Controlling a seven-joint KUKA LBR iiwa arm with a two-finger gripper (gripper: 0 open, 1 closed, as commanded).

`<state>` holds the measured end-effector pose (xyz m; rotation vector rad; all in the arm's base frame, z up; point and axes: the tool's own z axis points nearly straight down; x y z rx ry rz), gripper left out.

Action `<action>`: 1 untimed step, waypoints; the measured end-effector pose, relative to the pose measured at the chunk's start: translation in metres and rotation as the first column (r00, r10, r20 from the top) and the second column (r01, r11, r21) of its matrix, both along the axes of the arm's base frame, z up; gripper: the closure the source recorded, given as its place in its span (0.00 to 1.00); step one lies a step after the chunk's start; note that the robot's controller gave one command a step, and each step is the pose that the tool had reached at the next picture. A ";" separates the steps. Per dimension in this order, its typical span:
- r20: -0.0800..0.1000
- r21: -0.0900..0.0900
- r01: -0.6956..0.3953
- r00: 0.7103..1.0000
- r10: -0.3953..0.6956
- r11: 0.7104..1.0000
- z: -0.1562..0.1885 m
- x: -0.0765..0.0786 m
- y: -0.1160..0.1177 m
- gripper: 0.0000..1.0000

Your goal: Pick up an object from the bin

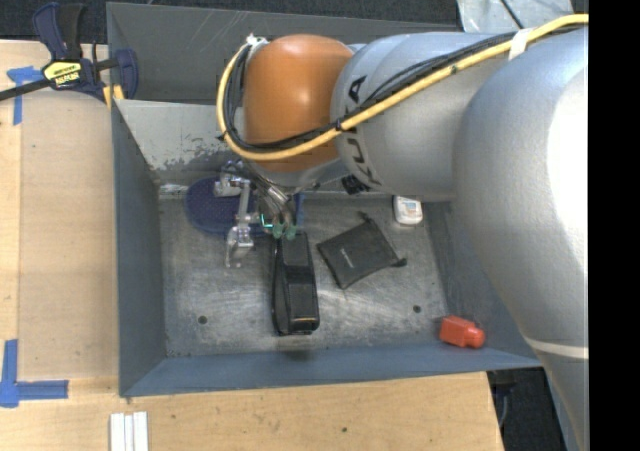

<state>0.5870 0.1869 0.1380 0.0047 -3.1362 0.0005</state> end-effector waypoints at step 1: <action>0.008 0.021 0.224 0.975 -0.224 0.974 -0.058 0.030 -0.050 0.00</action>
Offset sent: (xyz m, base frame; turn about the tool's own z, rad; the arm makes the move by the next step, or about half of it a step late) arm 0.0273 -0.0616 -0.0680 0.2382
